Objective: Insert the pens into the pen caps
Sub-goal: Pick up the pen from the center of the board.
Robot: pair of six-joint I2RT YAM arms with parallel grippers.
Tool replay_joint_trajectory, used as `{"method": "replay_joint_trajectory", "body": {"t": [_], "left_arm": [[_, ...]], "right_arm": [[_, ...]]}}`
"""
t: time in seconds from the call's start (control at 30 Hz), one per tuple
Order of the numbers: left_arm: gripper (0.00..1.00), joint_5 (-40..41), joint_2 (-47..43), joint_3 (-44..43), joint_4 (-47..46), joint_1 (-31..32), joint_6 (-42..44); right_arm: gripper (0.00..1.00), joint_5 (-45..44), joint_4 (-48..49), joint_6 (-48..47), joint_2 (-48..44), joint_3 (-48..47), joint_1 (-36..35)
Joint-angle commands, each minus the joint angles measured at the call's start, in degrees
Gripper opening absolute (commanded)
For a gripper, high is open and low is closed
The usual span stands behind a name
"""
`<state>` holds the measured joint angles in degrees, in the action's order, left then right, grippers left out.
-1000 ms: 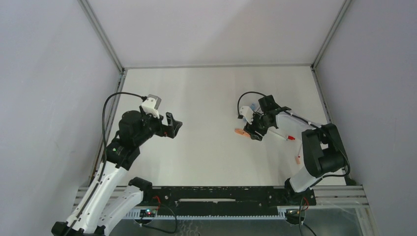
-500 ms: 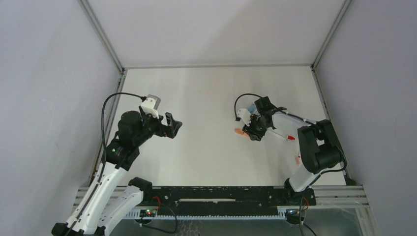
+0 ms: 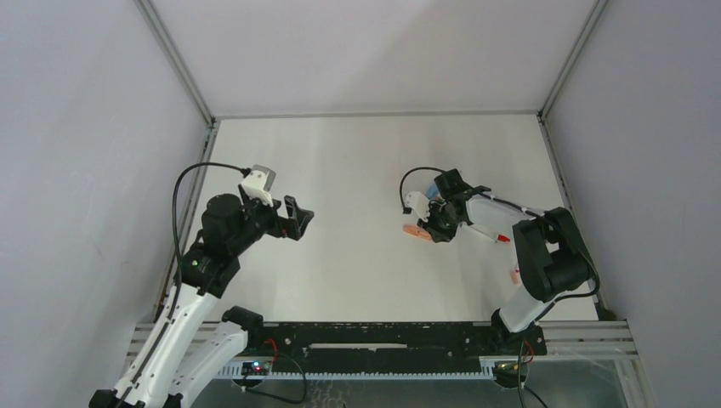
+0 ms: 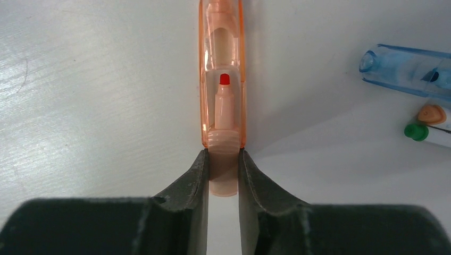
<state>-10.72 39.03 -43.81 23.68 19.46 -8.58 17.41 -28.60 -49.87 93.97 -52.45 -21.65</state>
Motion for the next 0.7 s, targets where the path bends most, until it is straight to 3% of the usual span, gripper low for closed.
{"method": "replay_joint_trajectory", "body": {"t": [0.0, 0.47, 0.67], "left_arm": [[1.0, -1.0, -1.4, 1.3, -1.8, -0.4, 0.1], [1.0, -2.0, -2.3, 1.9, -3.4, -0.4, -1.6], [1.0, -12.3, -1.9, 7.5, -15.9, -0.2, -19.7]], "right_arm": [[0.2, 0.1, 2.0, -1.2, -0.7, 1.3, -0.9], [0.01, 5.4, -0.3, -0.9, -8.4, 2.2, -1.0], [0.01, 9.4, -2.6, -0.8, -13.8, 2.2, -1.0]]}}
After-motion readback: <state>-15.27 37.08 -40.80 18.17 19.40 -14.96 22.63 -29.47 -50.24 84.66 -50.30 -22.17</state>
